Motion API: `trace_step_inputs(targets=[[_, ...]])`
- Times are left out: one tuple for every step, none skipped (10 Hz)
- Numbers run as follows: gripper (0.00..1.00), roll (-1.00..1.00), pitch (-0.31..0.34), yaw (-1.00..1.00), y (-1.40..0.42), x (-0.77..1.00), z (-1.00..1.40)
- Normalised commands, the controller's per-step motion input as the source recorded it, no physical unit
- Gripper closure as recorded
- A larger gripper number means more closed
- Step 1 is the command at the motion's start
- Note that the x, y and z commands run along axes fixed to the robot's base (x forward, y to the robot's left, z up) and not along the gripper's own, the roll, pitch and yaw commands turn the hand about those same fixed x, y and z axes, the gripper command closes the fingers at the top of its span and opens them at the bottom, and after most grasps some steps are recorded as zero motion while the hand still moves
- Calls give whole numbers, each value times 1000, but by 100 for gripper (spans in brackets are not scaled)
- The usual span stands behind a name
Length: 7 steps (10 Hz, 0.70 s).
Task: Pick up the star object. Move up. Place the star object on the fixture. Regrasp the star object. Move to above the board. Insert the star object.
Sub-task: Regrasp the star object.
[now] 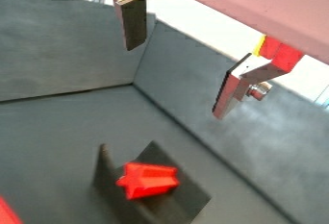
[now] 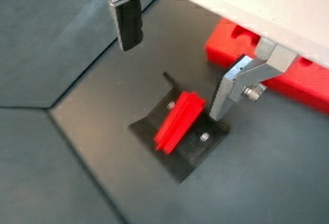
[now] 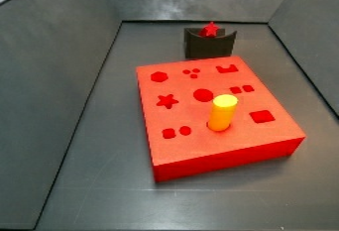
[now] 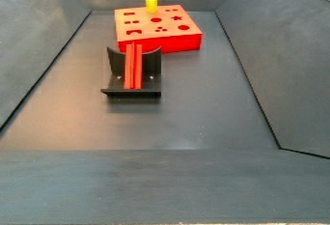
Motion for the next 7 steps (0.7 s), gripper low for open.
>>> trace_step_inputs(targets=[[0, 1000, 74, 47, -32, 70, -10], [0, 1000, 89, 53, -34, 79, -9], [0, 1000, 125, 73, -39, 92, -17], [0, 1000, 160, 98, -39, 99, -19], [0, 808, 166, 126, -45, 103, -16], [0, 684, 161, 139, -45, 103, -20], [0, 440, 142, 163, -46, 104, -21]])
